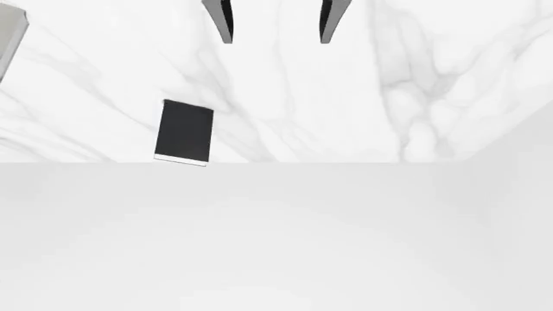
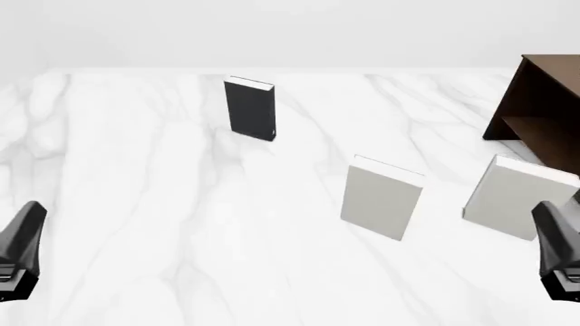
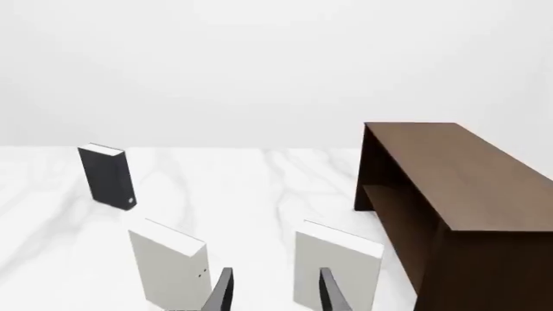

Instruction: Pick up the book on the left and place it on top of the shelf.

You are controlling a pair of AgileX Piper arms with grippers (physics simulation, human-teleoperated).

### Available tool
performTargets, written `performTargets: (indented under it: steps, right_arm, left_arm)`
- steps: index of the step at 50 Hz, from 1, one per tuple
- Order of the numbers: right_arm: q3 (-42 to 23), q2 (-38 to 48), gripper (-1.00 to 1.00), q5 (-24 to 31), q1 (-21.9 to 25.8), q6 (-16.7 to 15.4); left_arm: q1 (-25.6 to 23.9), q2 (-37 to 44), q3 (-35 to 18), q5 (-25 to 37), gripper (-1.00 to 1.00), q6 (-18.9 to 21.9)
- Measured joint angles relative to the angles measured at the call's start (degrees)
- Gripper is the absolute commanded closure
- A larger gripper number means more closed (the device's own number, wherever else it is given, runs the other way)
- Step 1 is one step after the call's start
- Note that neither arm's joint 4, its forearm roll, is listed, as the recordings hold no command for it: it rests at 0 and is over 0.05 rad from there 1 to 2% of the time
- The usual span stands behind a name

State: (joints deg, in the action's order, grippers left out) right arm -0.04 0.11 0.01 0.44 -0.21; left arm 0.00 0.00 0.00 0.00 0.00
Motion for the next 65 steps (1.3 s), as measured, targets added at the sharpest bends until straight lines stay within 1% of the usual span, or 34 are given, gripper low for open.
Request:
performTargets:
  steps: [19, 32, 37, 49, 58, 65]
  right_arm:
    - [-0.6, 0.13, -1.0, -0.31, 1.0, 0.47]
    - [-5.1, 0.67, -1.0, 2.18, 3.82, -0.63]
    - [-7.74, 2.62, -1.0, 2.79, 5.44, -1.29]
    - [-14.25, 9.2, -1.0, 3.25, 8.77, -1.26]
    - [-18.57, 14.57, -1.0, 3.65, 10.45, -2.39]
    - [-21.99, 20.18, -1.0, 2.92, 12.11, -3.66]
  left_arm:
    - [0.0, 0.0, 0.0, 0.0, -1.0, 0.0]
    - [0.0, 0.0, 0.0, 0.0, -1.0, 0.0]
    - [0.0, 0.0, 0.0, 0.0, -1.0, 0.0]
    - [0.0, 0.0, 0.0, 0.0, -1.0, 0.0]
    - [0.0, 0.0, 0.0, 0.0, -1.0, 0.0]
    - [0.0, 0.0, 0.0, 0.0, -1.0, 0.0]
